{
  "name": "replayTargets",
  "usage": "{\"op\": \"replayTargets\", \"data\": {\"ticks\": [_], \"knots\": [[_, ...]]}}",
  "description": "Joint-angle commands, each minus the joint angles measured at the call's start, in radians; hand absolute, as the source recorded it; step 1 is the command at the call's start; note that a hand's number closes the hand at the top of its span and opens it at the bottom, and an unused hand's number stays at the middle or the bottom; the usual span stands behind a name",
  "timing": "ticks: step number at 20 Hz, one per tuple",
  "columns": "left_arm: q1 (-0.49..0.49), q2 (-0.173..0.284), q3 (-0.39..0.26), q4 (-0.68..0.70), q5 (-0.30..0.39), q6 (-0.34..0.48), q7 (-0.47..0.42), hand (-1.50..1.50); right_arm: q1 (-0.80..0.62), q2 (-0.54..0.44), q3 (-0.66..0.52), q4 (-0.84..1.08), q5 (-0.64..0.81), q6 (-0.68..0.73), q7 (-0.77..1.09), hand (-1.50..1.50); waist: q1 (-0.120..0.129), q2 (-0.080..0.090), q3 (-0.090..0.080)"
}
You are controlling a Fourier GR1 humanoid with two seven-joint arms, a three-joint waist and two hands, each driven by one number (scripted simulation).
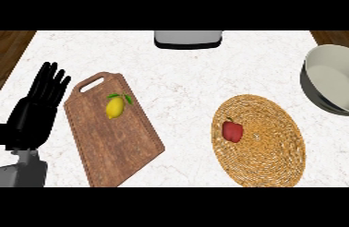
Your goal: Pick the cupcake from the placemat and place it in the bowl
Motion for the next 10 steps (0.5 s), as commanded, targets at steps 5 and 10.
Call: {"op": "replayTargets", "data": {"ticks": [5,10], "knots": [[-0.023,0.005,0.003,0.024,0.003,-0.033,-0.009,0.0,-0.182,0.01,-0.085,0.261,0.004,0.002,-0.014,1.5,0.022,0.005,0.001],[-0.082,0.006,0.011,0.068,-0.013,-0.011,-0.012,0.0,-0.415,0.029,-0.011,0.571,0.051,-0.086,-0.087,1.5,0.04,0.01,0.001]]}}
